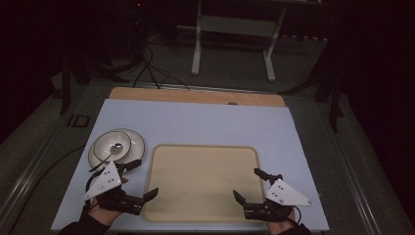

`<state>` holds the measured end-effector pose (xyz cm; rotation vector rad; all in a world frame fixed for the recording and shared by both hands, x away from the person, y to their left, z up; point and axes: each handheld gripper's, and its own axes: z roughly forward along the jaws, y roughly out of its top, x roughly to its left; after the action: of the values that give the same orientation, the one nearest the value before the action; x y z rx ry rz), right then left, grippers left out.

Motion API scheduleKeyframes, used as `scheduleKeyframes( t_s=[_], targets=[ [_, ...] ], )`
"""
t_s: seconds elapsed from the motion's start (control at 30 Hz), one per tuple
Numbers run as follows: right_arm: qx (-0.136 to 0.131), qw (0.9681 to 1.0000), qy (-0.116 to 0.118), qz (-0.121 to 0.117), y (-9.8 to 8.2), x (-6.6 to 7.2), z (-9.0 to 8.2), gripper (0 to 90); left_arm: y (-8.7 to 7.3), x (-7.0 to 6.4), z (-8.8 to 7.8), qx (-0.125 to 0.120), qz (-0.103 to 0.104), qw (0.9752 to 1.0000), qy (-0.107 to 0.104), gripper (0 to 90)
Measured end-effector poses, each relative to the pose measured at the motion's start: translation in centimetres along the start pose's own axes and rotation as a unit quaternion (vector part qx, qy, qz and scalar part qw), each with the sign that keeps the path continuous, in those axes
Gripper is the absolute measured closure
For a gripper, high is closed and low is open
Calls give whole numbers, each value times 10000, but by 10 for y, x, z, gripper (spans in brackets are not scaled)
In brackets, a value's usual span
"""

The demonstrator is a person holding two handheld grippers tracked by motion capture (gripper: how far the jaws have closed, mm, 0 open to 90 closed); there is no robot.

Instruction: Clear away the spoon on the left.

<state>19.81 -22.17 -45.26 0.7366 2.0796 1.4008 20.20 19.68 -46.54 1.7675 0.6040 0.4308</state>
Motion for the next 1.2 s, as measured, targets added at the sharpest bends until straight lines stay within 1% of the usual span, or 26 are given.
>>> scheduleKeyframes(
  t_s=[0.03, 0.1, 0.13, 0.17, 0.23, 0.33, 0.4, 0.43, 0.53, 0.7, 0.8, 0.93, 1.0, 1.07, 1.1, 1.2],
  targets=[
    [-14, 10000, 7, -10, 1, 0, 0, 107, 1, -2, 0, 6, 19, 10000, -67, 8],
    [-25, 10000, 11, -17, 1, 1, 0, 107, 6, -7, 1, 69, 50, 9995, -306, 8],
    [-25, 10000, 11, -17, 1, 1, 0, 107, 6, -7, 1, 69, 50, 9995, -306, 8],
    [-6, 10000, 2, -39, 1, 2, 0, 107, 12, -12, 2, 100, 103, 9987, -494, 8],
    [-29, 10000, 36, -81, 2, 4, 0, 107, 17, -17, 2, 78, 120, 9978, -647, 8],
    [-62, 9999, 36, -139, 3, 6, -2, 107, 27, -23, 3, 65, 227, 9967, -780, 8],
    [-61, 9998, -3, -188, 3, 7, -2, 108, 33, -26, 3, 115, 315, 9960, -833, 8],
    [-61, 9998, -6, -197, 3, 7, -1, 107, 35, -28, 4, 127, 330, 9953, -898, 8],
    [-71, 9998, -1, -207, 3, 7, -1, 107, 43, -32, 5, 176, 443, 9941, -977, 8],
    [-102, 9997, 0, -221, 4, 8, -1, 107, 56, -35, 5, 198, 540, 9930, -1034, 9],
    [-147, 9996, -12, -253, 4, 9, -1, 107, 65, -35, 4, 218, 637, 9928, -987, 9],
    [-194, 9994, -28, -268, 4, 9, -2, 107, 74, -33, 3, 195, 723, 9932, -887, 15],
    [-177, 9995, -22, -271, 4, 9, -2, 107, 79, -31, 3, 201, 741, 9934, -851, 15],
    [-173, 9995, -23, -270, 4, 10, -1, 107, 83, -29, 1, 220, 750, 9938, -787, 15],
    [-170, 9995, -18, -271, 4, 10, -1, 107, 85, -28, 0, 219, 776, 9941, -723, 15],
    [-161, 9995, -12, -268, 3, 10, -1, 107, 91, -23, -3, 218, 766, 9950, -608, 21]
  ],
)
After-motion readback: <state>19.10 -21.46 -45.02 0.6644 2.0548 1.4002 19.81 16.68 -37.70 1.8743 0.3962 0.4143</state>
